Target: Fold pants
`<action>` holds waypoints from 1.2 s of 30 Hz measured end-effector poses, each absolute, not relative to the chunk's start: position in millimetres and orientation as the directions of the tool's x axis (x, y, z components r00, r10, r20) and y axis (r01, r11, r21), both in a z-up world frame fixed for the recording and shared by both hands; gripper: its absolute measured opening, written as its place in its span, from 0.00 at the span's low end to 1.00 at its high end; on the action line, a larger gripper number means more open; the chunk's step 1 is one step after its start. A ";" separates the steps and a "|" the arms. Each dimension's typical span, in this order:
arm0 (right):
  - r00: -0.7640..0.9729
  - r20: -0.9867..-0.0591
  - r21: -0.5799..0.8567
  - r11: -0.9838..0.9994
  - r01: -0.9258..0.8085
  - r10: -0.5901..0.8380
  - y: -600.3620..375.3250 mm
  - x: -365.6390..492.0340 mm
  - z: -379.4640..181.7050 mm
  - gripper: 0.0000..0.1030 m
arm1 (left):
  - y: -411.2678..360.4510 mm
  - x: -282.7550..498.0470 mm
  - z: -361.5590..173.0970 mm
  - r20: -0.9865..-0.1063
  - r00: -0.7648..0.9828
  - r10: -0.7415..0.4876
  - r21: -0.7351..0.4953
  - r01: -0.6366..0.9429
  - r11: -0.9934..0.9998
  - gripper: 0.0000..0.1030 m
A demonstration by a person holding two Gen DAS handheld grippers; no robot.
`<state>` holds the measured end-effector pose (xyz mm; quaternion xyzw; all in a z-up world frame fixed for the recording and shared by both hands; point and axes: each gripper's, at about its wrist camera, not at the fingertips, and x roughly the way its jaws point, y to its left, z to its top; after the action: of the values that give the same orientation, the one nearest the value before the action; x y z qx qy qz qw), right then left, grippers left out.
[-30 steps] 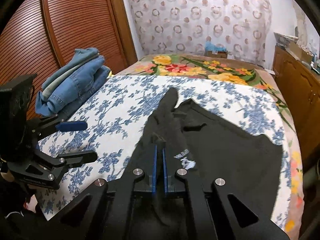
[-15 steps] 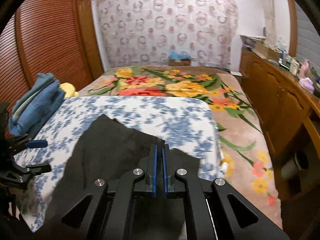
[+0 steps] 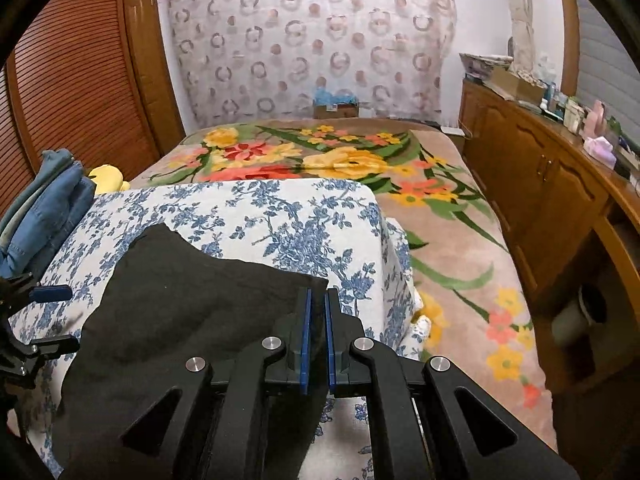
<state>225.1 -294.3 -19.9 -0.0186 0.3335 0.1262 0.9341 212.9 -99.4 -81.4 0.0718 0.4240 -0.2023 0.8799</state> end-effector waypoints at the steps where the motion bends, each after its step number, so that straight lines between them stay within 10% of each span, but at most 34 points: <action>1: 0.742 -0.634 0.045 0.968 -0.246 0.218 -292.7 225.4 -20.0 0.08 | -100.2 212.2 -81.7 -0.776 0.557 -0.296 -0.046 0.419 0.907 0.73; 10: 0.751 -0.626 0.044 0.971 -0.235 0.210 -295.8 204.7 -13.1 0.26 | -108.5 203.1 -81.7 -0.777 0.549 -0.308 -0.050 0.434 0.900 0.73; 36: 0.705 -0.671 0.100 0.970 -0.223 0.231 -305.0 67.2 -21.6 0.27 | -122.0 132.6 -75.9 -0.749 0.543 -0.379 -0.067 0.507 0.859 0.73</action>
<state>67.2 -305.0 -21.6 0.0056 0.3640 0.1230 0.9232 132.6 -122.0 -75.9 0.0792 0.4052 -0.2532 0.8749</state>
